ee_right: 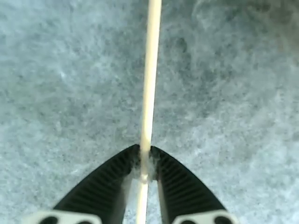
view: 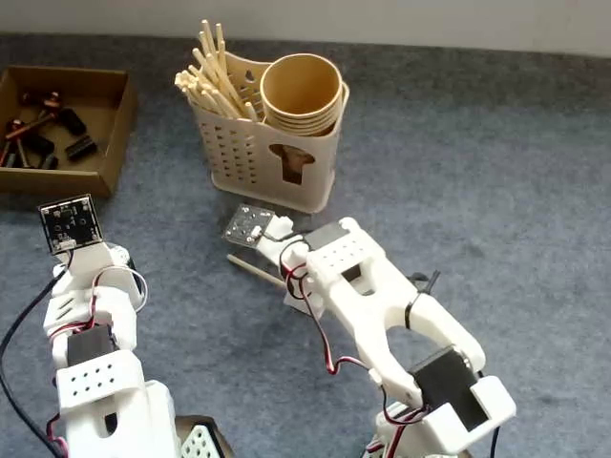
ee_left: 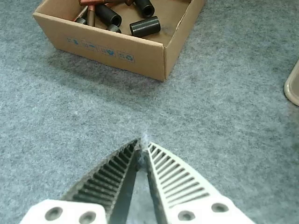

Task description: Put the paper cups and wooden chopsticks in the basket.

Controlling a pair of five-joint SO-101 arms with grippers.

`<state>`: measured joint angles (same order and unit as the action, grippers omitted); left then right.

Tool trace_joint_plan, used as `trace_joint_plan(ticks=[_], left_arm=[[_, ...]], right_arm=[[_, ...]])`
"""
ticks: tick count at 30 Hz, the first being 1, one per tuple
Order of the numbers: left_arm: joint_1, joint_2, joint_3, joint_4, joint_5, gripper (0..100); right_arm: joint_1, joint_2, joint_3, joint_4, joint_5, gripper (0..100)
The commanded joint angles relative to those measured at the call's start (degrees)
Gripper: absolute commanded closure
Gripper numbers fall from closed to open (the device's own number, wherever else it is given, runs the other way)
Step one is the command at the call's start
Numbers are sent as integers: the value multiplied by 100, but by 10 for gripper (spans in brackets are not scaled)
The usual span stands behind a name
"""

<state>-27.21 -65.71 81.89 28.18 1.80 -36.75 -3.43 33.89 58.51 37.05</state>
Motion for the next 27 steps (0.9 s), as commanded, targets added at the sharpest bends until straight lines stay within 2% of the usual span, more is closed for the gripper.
trace_joint_plan(ticks=[1, 4, 18, 27], left_arm=[[13, -75, -22, -123, 18, 989], [31, -75, -22, -123, 18, 989], [31, -75, -22, -123, 18, 989], [22, -75, -22, -123, 18, 989]], right_arm=[[-57, -224, 4, 13, -149, 871], [-66, -233, 4, 13, -545, 796], [-778, -136, 84, -2149, -1169, 800], [-778, 963, 189, -2281, -1152, 801]])
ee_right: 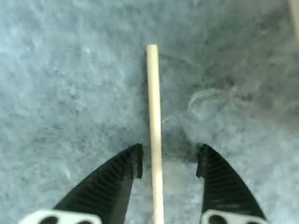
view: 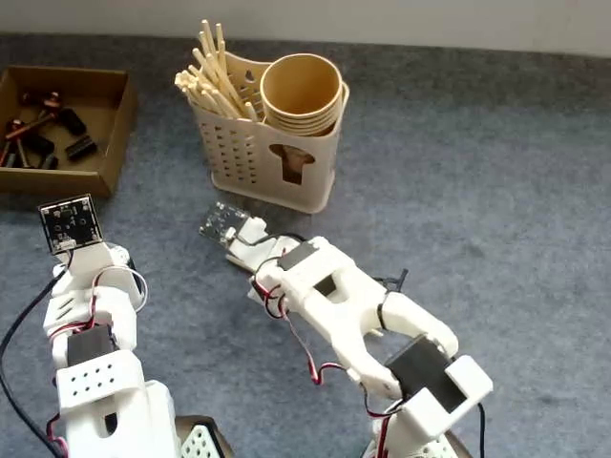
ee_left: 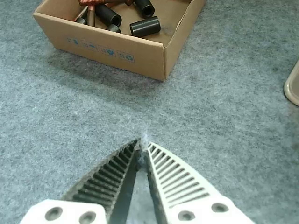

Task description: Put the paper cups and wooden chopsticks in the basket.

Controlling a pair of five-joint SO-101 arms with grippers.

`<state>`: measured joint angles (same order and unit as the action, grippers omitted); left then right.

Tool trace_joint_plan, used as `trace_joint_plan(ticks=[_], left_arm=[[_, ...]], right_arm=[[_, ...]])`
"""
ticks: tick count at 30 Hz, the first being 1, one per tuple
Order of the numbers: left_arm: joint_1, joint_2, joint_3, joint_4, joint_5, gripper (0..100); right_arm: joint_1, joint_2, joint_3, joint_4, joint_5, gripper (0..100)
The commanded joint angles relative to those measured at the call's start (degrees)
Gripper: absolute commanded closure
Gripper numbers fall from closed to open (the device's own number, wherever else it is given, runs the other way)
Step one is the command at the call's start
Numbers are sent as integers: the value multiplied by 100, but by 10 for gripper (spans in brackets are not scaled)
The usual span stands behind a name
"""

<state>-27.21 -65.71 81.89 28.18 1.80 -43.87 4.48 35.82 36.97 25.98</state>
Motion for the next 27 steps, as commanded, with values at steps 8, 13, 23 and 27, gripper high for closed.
trace_joint_plan(ticks=[8, 13, 23, 27], left_arm=[[22, -75, -22, -123, 18, 989], [13, -75, -22, -123, 18, 989], [13, -75, -22, -123, 18, 989], [13, -75, -22, -123, 18, 989]], right_arm=[[-48, -22, -4, -13, -35, 997], [-40, -462, -4, 611, -53, 992], [567, -2853, 189, 1235, -554, 992], [505, -3521, 488, 1226, -897, 992]])
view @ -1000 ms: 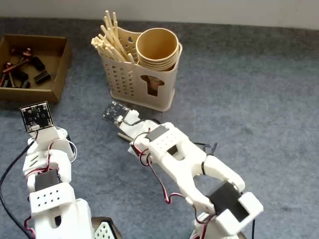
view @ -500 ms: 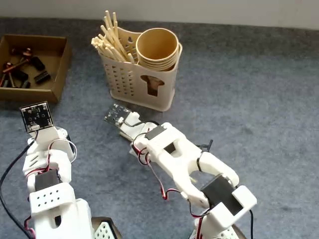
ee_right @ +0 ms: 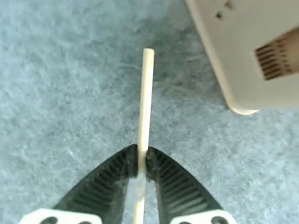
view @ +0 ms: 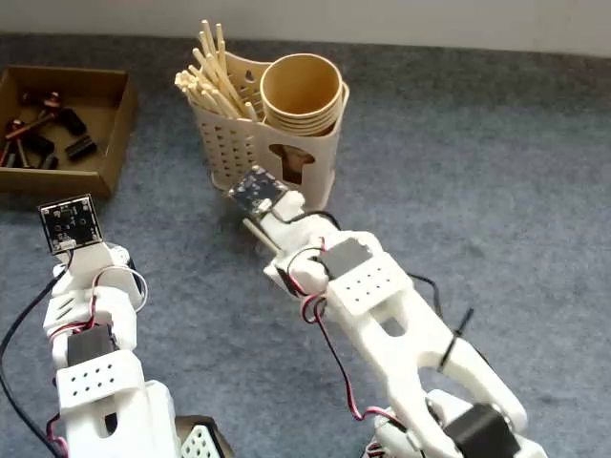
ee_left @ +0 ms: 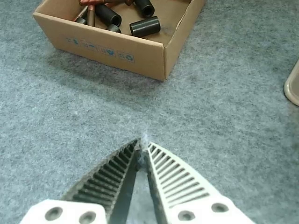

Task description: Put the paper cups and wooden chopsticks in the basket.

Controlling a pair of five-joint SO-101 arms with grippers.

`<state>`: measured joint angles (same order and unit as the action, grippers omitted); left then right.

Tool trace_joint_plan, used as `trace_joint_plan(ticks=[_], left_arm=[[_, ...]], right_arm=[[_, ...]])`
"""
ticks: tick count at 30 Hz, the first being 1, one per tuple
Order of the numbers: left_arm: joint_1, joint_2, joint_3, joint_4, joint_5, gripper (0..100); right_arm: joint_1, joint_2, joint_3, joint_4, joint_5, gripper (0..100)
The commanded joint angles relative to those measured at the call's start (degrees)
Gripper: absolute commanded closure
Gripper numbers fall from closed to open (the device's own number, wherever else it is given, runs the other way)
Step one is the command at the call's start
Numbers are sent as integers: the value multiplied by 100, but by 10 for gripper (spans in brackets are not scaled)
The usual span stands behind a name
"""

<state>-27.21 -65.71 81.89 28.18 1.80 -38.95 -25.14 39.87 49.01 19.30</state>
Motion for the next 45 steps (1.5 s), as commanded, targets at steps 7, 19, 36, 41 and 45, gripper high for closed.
trace_joint_plan(ticks=[7, 19, 36, 41, 45], left_arm=[[13, -75, -22, -123, 18, 989], [31, -75, -22, -123, 18, 989], [31, -75, -22, -123, 18, 989], [31, -75, -22, -123, 18, 989], [31, -75, -22, -123, 18, 989]], right_arm=[[-75, -1516, 523, -470, -1371, 992], [-48, -3134, 1244, -1007, -1688, 993], [-48, -5059, 3442, -4963, -1653, 993], [-48, -4866, 3521, -5657, -1644, 993], [-48, -4435, 3354, -6431, -1644, 993]])
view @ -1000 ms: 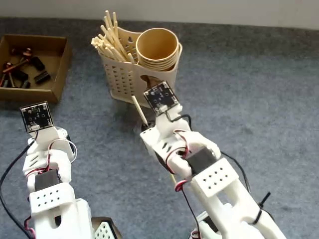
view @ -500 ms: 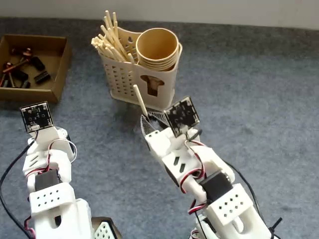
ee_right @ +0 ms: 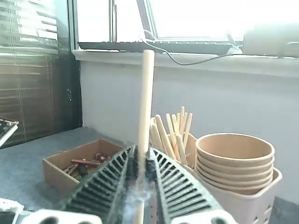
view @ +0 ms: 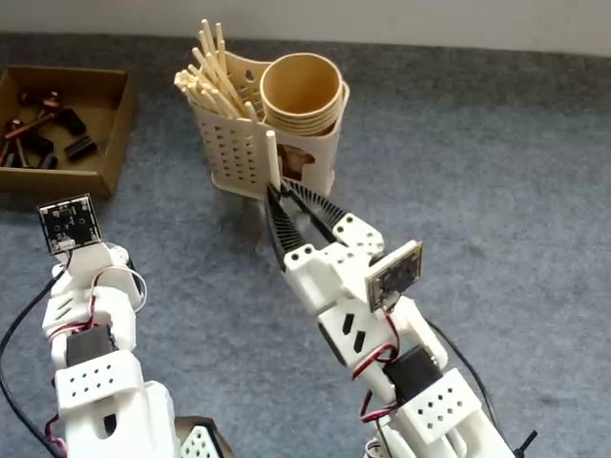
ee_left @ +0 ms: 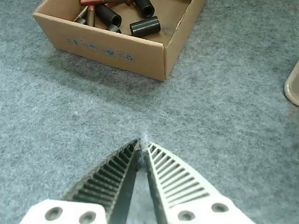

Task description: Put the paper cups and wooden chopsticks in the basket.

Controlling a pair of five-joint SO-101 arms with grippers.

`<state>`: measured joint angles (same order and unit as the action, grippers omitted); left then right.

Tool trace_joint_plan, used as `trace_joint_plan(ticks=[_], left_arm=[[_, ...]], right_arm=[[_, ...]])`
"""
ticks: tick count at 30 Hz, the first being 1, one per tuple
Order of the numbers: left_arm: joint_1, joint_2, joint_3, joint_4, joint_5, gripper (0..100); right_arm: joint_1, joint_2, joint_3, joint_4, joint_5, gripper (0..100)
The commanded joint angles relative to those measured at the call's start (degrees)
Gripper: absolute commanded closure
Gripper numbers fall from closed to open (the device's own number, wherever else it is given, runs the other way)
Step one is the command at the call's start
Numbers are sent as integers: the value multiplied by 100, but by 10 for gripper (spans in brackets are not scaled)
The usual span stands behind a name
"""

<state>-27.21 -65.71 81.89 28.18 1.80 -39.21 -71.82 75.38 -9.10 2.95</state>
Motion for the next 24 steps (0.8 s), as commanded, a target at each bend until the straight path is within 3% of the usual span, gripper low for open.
trace_joint_plan(ticks=[1, 15, 20, 24], left_arm=[[31, -75, -22, -123, 18, 989], [31, -75, -22, -123, 9, 989], [31, -75, -22, -123, 9, 989], [31, -75, -22, -123, 9, 989]], right_arm=[[-22, 382, -268, -778, -9, 993], [-13, 2536, -2202, -2123, 26, 993], [92, 3442, -2809, -2800, 1319, 993], [92, 3969, -3257, -3134, 1565, 993]])
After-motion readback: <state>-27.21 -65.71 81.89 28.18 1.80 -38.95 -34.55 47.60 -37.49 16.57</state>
